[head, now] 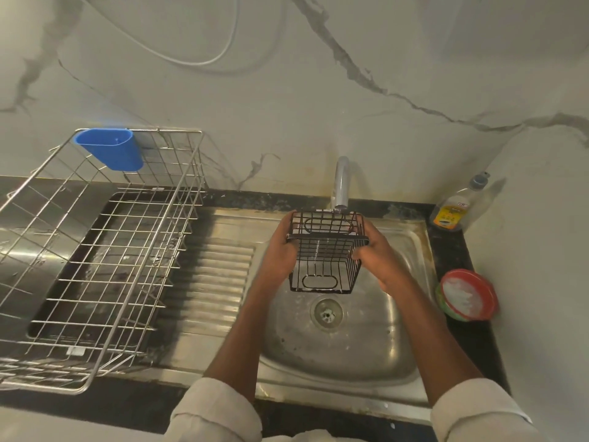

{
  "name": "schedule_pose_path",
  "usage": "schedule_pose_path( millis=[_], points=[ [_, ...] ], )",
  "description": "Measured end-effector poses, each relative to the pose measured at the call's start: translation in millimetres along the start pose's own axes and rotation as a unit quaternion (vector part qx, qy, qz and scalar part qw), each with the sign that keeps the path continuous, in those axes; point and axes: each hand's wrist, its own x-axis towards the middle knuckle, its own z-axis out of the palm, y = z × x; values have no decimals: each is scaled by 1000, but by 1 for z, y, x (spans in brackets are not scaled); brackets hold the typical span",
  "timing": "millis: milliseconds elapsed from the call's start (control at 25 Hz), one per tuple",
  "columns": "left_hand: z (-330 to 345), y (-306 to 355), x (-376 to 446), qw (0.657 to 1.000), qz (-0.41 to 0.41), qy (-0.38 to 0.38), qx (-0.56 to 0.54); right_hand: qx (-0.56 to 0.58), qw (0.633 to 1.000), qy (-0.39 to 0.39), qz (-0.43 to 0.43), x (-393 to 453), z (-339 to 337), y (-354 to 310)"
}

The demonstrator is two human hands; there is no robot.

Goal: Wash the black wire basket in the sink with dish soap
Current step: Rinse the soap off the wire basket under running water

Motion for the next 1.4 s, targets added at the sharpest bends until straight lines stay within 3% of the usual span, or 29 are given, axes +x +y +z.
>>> schedule_pose_path(
  millis=[280, 560, 800, 1040, 1160, 1240, 1400],
  points=[
    [-18, -11, -7, 998, 45, 32, -29, 3, 1000, -20, -3, 5, 20, -6],
    [16, 7, 4, 1000, 8, -22, -2, 21, 998, 59, -23, -14, -13, 11],
    [49, 24, 10, 996, 33, -79, -14, 29, 991, 129, -20, -28, -43, 18],
    [56, 11, 23, 994, 26, -105, -26, -7, 991, 132, 2, -35, -53, 25],
    [55, 8, 26, 995, 23, -91, -38, -21, 982, 185, -12, -32, -44, 25],
    [57, 4, 31, 997, 39, -64, 19, -37, 978, 207, -21, -31, -37, 24],
    [60, -1, 45, 987, 42, -23, 152, -10, 985, 175, 1, -28, -30, 27]
  ],
)
